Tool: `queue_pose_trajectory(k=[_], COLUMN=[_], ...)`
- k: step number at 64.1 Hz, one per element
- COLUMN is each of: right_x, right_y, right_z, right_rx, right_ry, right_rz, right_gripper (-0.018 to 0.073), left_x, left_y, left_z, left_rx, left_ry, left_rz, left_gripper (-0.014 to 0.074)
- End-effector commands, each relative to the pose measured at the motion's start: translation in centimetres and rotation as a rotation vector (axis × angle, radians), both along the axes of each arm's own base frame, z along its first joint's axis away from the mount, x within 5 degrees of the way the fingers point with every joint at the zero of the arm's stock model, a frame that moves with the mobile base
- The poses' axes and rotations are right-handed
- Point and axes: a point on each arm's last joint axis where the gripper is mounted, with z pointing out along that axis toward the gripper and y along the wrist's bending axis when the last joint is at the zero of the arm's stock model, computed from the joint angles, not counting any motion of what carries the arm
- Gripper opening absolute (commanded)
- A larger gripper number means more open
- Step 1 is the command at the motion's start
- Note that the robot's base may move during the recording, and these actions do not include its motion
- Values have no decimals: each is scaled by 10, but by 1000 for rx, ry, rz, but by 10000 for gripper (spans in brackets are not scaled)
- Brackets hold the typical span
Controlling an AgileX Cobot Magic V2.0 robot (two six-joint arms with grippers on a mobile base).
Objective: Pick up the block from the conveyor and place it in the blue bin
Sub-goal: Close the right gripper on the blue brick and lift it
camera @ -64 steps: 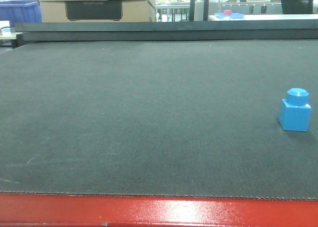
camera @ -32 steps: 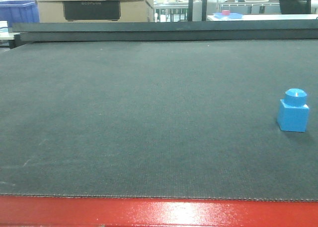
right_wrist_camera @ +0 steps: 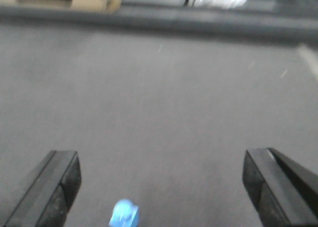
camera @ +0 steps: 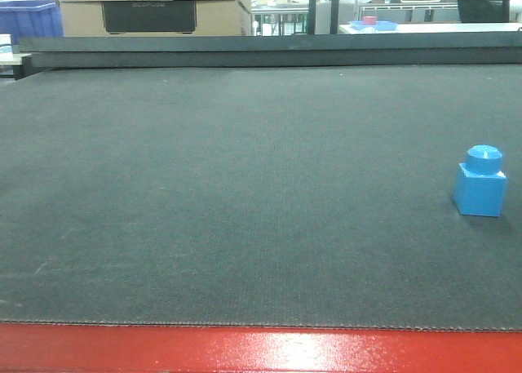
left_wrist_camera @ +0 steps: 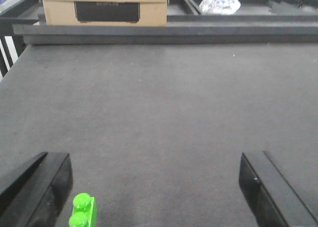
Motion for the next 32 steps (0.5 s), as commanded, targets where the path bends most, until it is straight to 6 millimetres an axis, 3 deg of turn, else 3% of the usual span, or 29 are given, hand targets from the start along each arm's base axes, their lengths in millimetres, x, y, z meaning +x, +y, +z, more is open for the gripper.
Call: queue_pose_trajectory(k=[1,14,25,32], right_x=[20,85,138,159], right_y=[10,35,49,55], right_z=[0,-16,-55,-83], right_rx=[-31,-75,-41,-22], right_ry=[133,450,669,761], right_rz=[47,92,24,-20], right_gripper=[570,570,570,570], left_x=[1,1,1,1], left_y=[0,1,1,1], left_z=[3,3,3,3], left_rx=[5,23,23,23], left_ry=[-13,-14,-14,-14], left_rz=[-2,7,7,7], left_gripper=[580,580,580,580])
